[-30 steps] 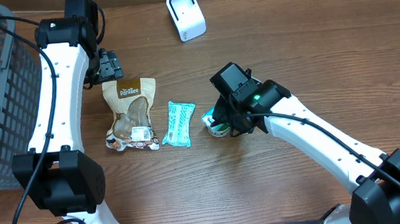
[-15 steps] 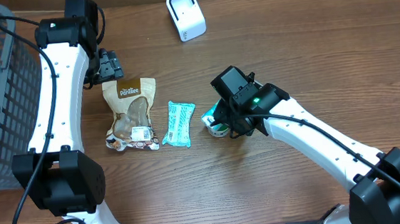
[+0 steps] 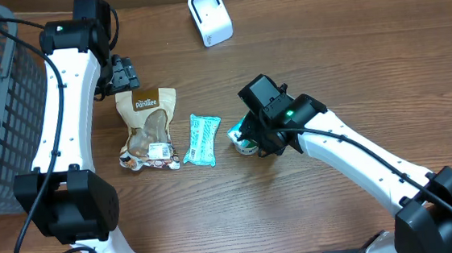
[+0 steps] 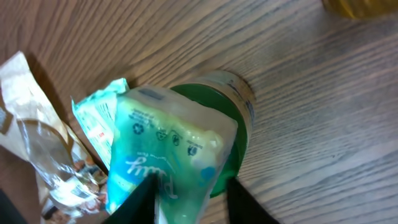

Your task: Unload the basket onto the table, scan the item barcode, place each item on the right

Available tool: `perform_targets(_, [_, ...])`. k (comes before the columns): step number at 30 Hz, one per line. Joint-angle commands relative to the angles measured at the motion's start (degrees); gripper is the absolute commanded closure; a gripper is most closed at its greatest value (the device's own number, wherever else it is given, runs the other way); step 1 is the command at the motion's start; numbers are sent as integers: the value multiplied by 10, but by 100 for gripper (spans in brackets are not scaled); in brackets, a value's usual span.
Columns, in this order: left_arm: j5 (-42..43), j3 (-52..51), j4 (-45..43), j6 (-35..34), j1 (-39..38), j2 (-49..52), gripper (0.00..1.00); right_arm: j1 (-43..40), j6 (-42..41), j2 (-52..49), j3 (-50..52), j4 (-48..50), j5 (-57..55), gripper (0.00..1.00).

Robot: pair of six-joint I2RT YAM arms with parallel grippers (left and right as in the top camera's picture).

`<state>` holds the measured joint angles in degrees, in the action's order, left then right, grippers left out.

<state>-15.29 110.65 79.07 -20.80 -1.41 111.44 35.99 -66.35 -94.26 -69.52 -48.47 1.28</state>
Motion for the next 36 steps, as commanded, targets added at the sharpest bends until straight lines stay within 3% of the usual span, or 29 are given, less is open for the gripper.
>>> perform_targets(1, [-7, 11, -1, 2, -2, -5, 0, 1, -3, -2, 9, 2, 1, 78])
perform_targets(4, [-7, 11, -1, 2, -2, -5, 0, -1, 4, -2, 9, 1, 1, 96])
perform_targets(8, [-7, 11, -1, 2, -2, -5, 0, -1, 29, 0, 8, 3, 15, 96])
perform_targets(10, [-7, 11, -1, 2, -2, -5, 0, -1, 91, 3, 2, 16, 41, 96])
perform_targets(14, [-7, 11, -1, 2, -2, -5, 0, 4, 302, 9, -17, 74, 171, 96])
perform_targets(18, [-7, 11, -1, 2, -2, -5, 0, 13, 340, 9, -17, 85, 196, 96])
perform_targets(19, [-7, 11, -1, 2, -2, -5, 0, 15, 350, 9, -17, 86, 196, 94])
perform_targets(21, [-7, 11, -1, 2, -2, -5, 0, 22, 365, 9, -17, 88, 196, 47])
perform_targets(22, [-7, 11, -1, 2, -2, -5, 1, 27, 368, 9, -17, 88, 193, 34])
perform_targets(27, [-7, 11, -1, 2, -2, -5, 0, 30, 369, 9, -17, 88, 151, 21])
perform_targets(30, [-7, 11, -1, 2, -2, -5, 0, 30, 368, 9, -27, 90, 137, 19])
perform_targets(36, [-7, 11, -1, 2, -2, -5, 0, 29, 366, 9, -149, -36, 50, 16])
